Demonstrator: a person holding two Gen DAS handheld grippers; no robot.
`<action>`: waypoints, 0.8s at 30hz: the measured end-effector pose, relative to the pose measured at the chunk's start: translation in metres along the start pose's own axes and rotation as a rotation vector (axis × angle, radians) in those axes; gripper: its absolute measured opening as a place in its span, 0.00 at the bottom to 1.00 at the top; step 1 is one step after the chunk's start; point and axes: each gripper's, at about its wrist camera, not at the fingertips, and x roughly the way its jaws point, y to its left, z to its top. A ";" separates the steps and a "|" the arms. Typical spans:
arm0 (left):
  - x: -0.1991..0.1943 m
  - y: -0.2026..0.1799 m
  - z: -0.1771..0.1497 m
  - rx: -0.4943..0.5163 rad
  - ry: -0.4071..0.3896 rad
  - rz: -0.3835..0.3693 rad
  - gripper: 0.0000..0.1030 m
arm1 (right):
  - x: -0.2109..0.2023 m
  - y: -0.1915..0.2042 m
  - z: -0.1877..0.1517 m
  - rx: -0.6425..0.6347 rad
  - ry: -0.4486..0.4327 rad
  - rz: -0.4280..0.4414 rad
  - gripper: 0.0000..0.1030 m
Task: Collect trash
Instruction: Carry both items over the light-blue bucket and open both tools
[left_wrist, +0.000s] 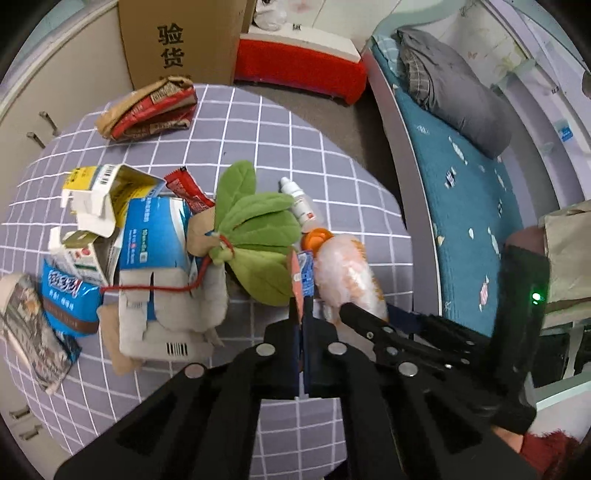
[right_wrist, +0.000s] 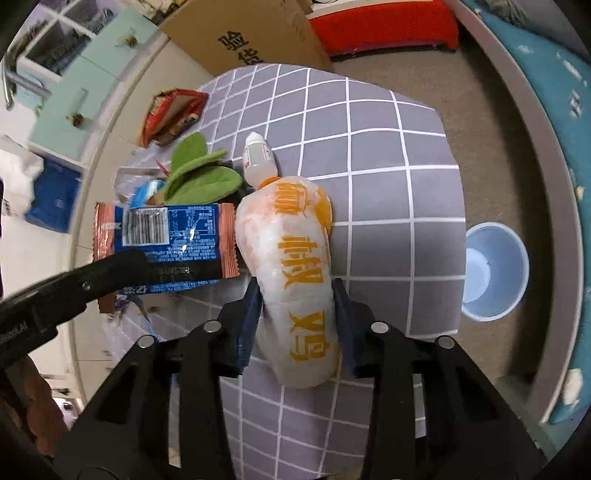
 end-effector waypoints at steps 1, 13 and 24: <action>-0.005 -0.004 -0.002 -0.004 -0.010 0.003 0.01 | -0.004 -0.002 -0.001 -0.001 0.000 0.021 0.35; -0.034 -0.132 -0.045 -0.020 -0.125 0.003 0.01 | -0.105 -0.111 -0.012 0.011 -0.034 0.168 0.35; 0.223 -0.238 -0.030 0.078 0.169 -0.003 0.01 | -0.030 -0.313 -0.025 0.201 0.070 -0.093 0.36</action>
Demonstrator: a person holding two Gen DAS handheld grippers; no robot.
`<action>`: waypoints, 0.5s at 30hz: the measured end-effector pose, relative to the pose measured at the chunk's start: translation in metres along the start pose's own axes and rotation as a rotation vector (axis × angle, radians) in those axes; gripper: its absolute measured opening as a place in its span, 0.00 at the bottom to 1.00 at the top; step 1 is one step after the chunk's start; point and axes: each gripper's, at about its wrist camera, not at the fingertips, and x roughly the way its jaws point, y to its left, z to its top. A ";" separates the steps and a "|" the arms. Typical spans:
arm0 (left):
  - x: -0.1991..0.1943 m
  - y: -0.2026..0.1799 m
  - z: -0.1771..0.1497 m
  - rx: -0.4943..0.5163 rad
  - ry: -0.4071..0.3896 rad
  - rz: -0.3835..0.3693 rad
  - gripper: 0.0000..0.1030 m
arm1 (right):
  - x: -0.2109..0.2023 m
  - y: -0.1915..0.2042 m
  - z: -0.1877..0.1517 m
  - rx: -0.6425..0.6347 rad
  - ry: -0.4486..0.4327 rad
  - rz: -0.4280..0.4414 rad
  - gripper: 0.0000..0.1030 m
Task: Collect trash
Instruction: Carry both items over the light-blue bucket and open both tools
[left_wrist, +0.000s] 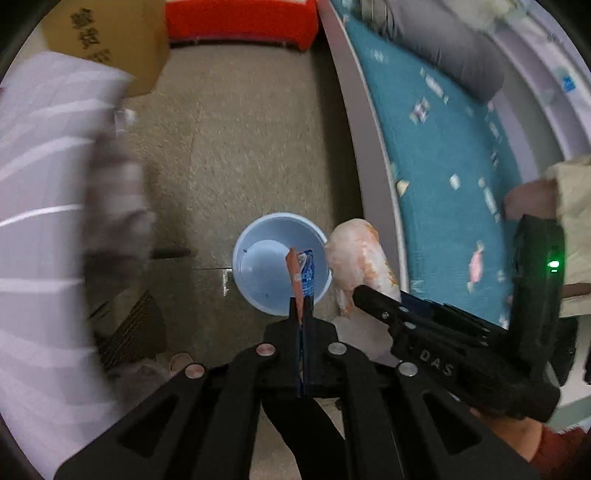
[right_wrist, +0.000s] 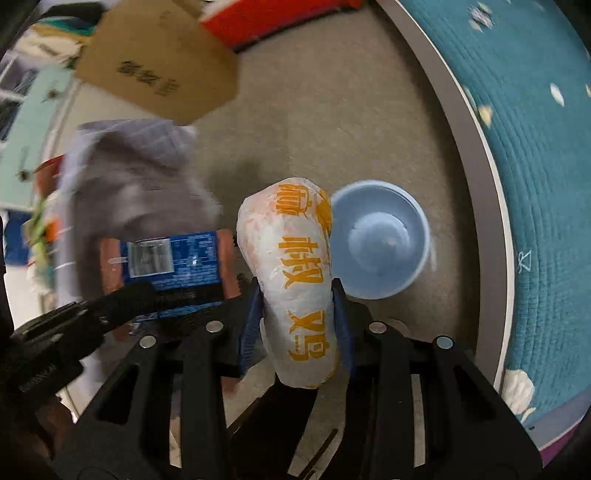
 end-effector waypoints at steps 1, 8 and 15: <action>0.015 -0.002 0.002 0.006 0.014 0.005 0.01 | 0.014 -0.011 0.003 0.016 0.004 -0.002 0.38; 0.122 -0.006 0.017 0.023 0.092 0.045 0.01 | 0.100 -0.064 0.022 0.124 0.026 -0.026 0.62; 0.175 0.001 0.020 0.000 0.145 0.039 0.01 | 0.119 -0.093 0.010 0.165 0.017 -0.047 0.62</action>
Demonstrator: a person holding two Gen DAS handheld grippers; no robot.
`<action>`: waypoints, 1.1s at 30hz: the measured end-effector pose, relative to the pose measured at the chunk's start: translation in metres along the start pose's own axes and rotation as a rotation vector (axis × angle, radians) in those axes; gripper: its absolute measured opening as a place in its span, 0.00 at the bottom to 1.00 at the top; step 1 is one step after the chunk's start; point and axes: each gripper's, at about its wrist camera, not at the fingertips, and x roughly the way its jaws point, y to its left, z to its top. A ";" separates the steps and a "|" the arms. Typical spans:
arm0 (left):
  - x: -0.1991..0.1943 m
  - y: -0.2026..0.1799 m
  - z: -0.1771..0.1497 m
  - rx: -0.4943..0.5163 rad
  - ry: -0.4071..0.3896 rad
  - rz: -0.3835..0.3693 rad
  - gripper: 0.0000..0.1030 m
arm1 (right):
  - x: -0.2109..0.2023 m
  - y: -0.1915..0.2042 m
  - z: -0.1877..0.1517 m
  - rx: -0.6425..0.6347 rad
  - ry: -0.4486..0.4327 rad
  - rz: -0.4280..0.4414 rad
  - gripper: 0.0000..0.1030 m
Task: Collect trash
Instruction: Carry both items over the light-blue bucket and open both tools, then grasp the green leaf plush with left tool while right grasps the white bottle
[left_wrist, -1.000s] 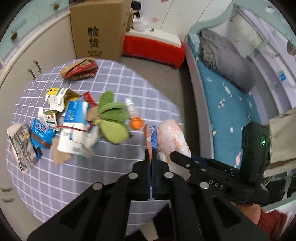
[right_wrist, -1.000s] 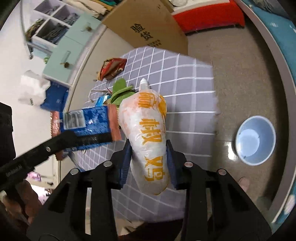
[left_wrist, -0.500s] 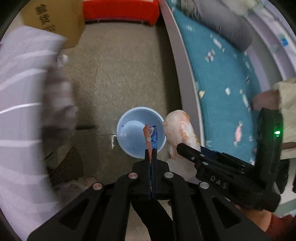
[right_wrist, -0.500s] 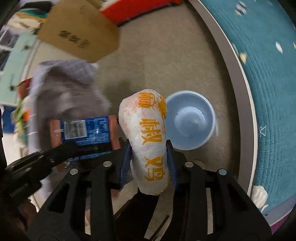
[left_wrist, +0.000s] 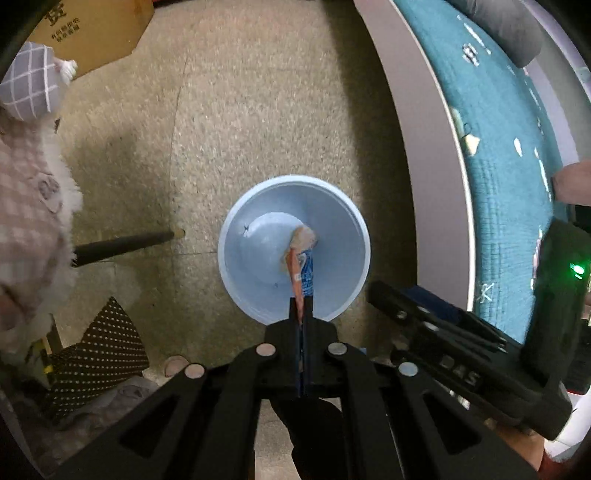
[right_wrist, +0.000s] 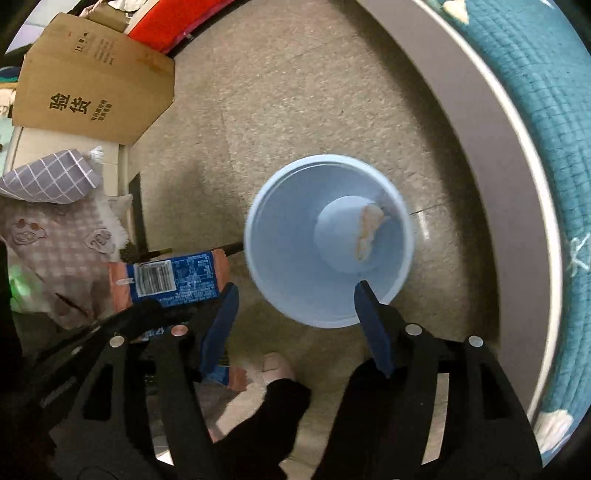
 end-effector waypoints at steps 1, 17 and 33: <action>0.004 0.002 0.000 0.000 0.008 -0.003 0.01 | -0.004 -0.003 -0.001 -0.002 -0.012 -0.014 0.63; 0.004 -0.033 0.016 0.034 0.082 0.012 0.57 | -0.087 -0.018 0.002 0.027 -0.161 -0.077 0.65; -0.265 0.007 -0.048 -0.045 -0.279 0.047 0.78 | -0.241 0.134 -0.039 -0.216 -0.239 0.013 0.68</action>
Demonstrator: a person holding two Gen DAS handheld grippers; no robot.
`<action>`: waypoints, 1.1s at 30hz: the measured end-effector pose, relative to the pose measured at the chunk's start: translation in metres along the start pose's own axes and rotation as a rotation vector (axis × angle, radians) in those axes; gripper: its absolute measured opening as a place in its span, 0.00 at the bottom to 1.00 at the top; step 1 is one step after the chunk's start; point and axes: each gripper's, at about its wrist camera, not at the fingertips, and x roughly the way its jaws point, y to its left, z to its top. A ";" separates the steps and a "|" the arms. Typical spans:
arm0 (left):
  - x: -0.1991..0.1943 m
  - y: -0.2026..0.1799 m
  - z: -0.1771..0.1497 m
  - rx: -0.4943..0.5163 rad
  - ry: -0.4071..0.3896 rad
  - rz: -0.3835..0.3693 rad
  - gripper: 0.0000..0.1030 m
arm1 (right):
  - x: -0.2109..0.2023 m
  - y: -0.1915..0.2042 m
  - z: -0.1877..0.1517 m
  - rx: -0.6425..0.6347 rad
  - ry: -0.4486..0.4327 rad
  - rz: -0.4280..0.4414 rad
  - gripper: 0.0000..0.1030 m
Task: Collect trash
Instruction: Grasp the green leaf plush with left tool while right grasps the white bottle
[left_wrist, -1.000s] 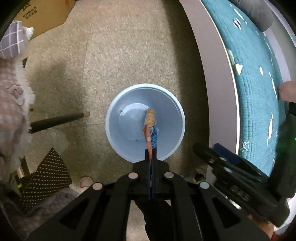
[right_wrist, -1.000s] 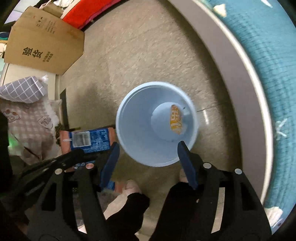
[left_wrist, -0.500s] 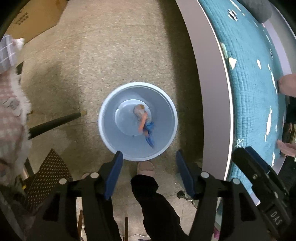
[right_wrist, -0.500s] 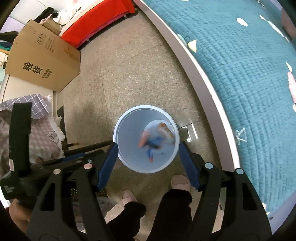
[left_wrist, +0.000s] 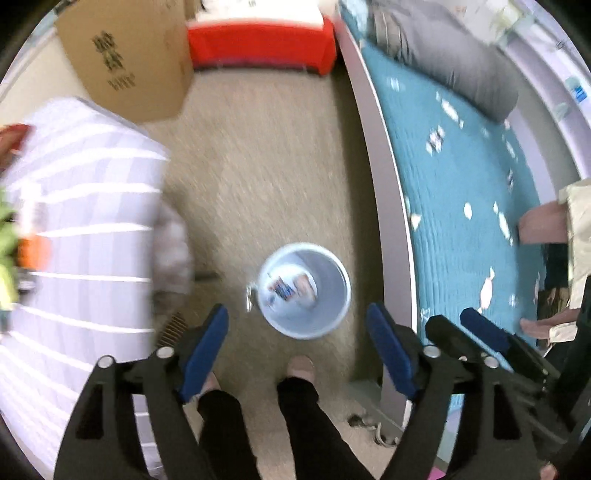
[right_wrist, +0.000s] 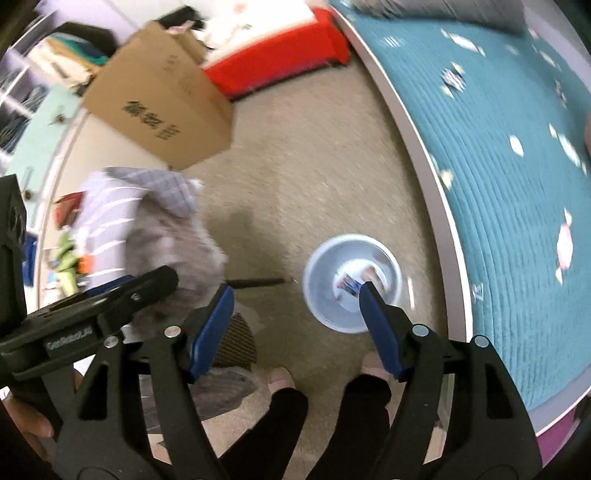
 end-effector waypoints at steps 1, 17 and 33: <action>-0.015 0.009 0.000 -0.005 -0.026 0.003 0.79 | -0.009 0.016 0.001 -0.024 -0.015 0.011 0.69; -0.102 0.236 0.001 -0.120 -0.117 0.138 0.80 | 0.037 0.215 -0.006 -0.179 -0.002 0.098 0.69; -0.055 0.269 0.038 0.109 0.004 0.154 0.14 | 0.081 0.268 0.000 -0.172 0.015 0.083 0.69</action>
